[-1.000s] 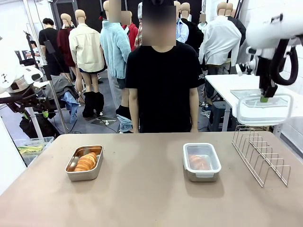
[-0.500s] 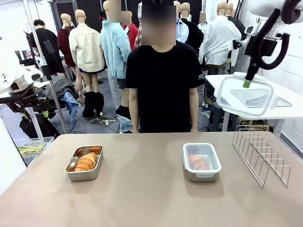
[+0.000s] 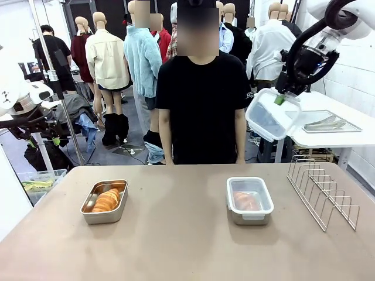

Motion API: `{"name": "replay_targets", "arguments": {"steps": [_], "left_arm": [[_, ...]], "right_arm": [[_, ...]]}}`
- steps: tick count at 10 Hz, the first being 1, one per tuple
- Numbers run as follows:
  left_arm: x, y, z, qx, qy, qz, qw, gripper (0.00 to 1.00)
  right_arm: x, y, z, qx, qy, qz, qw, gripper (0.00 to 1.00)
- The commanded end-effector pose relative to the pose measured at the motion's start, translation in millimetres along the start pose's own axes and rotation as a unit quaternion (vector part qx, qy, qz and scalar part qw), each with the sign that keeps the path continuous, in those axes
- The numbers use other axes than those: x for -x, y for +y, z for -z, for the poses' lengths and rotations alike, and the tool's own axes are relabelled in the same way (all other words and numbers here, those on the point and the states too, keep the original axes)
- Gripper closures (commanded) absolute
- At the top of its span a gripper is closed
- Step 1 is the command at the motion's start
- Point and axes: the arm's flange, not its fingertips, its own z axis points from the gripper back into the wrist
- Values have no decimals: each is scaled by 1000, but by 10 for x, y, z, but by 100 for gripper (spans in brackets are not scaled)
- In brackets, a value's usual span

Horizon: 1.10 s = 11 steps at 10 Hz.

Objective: Place the bread in airtight containers.
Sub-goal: Release when the human grabs the Airtight Container lid.

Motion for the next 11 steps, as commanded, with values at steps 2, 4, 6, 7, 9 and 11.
{"name": "replay_targets", "arguments": {"steps": [2, 4, 6, 7, 9, 11], "left_arm": [[-4, 5, -18, -1, -2, -1, 1000, 25], [-4, 5, -18, -1, -2, -1, 1000, 25], [-4, 5, -18, -1, -2, -1, 1000, 25], [-4, 5, -18, -1, -2, -1, 1000, 25], [-4, 5, -18, -1, -2, -1, 1000, 25], [-4, 5, -18, -1, -2, -1, 1000, 25]], "right_arm": [[-254, -24, 40, 13, -107, 71, 992, 100], [-395, -86, 175, 20, -139, 101, 985, 100], [-482, -120, 351, 1, -122, 95, 988, 100], [-511, -140, 404, 3, -114, 91, 989, 100], [-453, -158, 285, 16, -124, 90, 988, 100], [-453, -158, 285, 16, -124, 90, 988, 100]]}}
